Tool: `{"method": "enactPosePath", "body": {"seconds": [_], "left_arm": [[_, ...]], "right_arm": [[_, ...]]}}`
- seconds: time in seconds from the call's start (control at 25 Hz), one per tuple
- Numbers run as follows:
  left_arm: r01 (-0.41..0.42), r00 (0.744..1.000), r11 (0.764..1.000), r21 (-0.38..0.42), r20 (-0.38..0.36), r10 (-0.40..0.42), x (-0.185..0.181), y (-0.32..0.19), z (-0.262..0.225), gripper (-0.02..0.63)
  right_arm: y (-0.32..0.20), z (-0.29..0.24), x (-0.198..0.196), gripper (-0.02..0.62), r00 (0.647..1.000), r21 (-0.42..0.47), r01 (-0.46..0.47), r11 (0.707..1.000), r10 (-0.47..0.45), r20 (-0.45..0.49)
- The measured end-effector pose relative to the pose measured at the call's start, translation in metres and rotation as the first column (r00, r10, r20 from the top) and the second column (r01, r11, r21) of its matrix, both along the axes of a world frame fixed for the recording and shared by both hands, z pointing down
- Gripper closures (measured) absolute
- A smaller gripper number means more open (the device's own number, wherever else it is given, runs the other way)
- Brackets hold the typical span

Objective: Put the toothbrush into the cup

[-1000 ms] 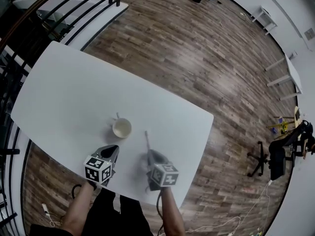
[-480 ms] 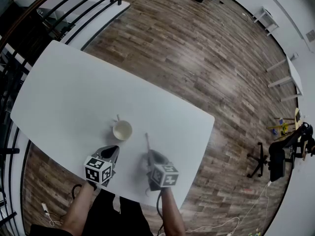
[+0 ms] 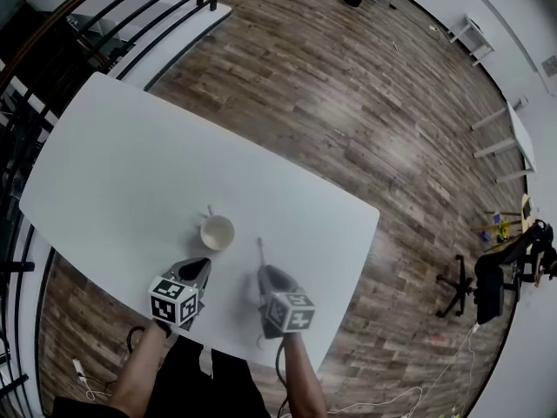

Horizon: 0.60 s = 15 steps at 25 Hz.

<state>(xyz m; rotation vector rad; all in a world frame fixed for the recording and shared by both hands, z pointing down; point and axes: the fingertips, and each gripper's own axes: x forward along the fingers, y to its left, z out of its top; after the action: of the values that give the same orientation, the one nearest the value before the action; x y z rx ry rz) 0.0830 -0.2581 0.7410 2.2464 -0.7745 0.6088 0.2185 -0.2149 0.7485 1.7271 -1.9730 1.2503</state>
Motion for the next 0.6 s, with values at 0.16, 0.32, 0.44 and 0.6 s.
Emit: {"method": "enactPosePath", "body": {"seconds": [0.16, 0.32, 0.44, 0.6], "left_arm": [[0.004, 1.000, 1.000, 0.005, -0.003, -0.004, 0.000, -0.003, -0.004, 0.598], [0.003, 1.000, 1.000, 0.006, -0.003, -0.003, 0.001, -0.003, -0.005, 0.600], [0.004, 1.000, 1.000, 0.006, -0.004, -0.004, 0.002, -0.002, -0.006, 0.598], [0.010, 1.000, 1.000, 0.003, 0.000, -0.010, 0.002, -0.002, -0.002, 0.598]], "right_arm": [[0.000, -0.003, 0.003, 0.492, 1.000, 0.005, -0.008, 1.000, 0.008, 0.000], [0.001, 0.003, 0.006, 0.454, 1.000, -0.014, -0.001, 1.000, 0.001, -0.012], [0.004, 0.008, 0.009, 0.453, 1.000, -0.032, 0.006, 0.999, -0.006, -0.017], [0.006, 0.018, 0.010, 0.453, 1.000, -0.058, 0.003, 0.998, -0.003, 0.001]]}}
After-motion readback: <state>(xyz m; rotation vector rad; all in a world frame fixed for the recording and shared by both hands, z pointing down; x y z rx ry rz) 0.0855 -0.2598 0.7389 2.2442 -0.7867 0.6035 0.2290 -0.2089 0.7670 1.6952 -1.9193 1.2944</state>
